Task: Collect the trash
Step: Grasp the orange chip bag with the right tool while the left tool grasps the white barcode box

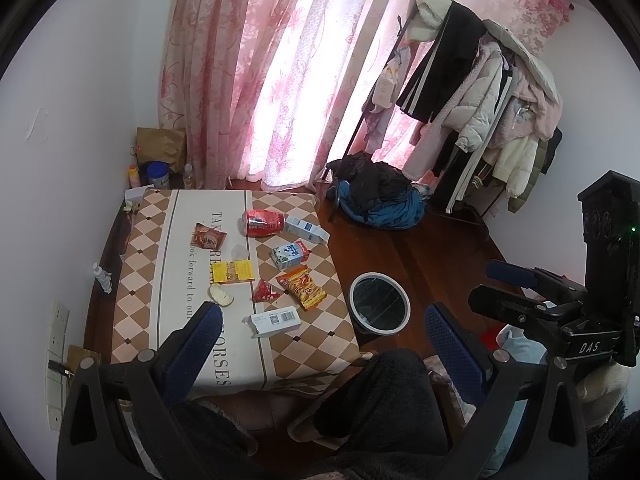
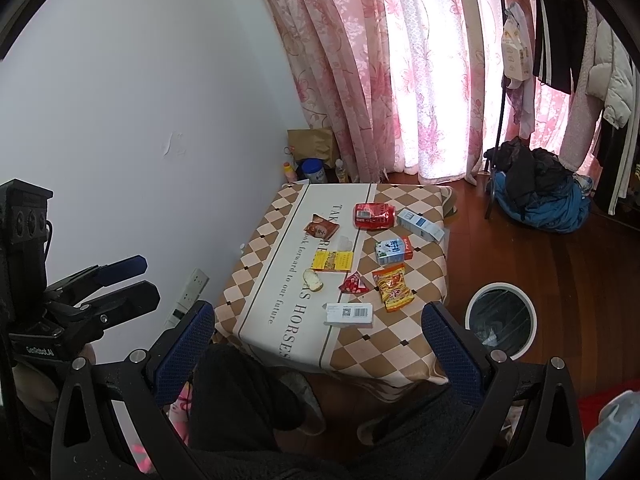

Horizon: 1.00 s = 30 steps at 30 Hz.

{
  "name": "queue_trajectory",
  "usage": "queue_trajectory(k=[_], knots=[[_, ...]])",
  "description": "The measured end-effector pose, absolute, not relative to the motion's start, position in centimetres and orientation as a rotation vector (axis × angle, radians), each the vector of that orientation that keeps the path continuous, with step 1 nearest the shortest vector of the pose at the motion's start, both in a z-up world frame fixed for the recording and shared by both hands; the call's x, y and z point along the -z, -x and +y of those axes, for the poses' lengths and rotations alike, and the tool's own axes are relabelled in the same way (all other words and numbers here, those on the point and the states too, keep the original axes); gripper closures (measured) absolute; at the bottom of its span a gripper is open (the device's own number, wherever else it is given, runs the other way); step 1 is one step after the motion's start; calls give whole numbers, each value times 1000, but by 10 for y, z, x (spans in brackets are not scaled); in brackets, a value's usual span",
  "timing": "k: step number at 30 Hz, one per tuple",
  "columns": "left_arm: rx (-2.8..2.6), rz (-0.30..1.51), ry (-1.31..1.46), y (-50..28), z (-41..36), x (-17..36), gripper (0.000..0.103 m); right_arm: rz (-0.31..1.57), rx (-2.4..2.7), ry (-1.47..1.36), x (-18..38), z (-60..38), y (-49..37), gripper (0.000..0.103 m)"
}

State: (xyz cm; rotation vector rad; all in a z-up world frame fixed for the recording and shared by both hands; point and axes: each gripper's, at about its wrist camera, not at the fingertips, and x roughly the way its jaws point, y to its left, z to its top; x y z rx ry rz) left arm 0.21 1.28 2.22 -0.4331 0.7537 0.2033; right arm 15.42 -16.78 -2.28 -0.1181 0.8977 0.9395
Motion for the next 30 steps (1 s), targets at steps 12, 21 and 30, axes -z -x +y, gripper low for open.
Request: queue_trajectory(k=[12, 21, 30], knots=[[-515, 863, 433, -46, 54, 73, 0, 960, -781, 25, 85, -165, -202, 0], [-609, 1153, 381, -100, 98, 237, 0, 1269, -683, 68, 264, -109, -291, 0], [-558, 1271, 373, -136, 129, 322, 0, 1354, -665, 268, 384, -29, -353, 0]])
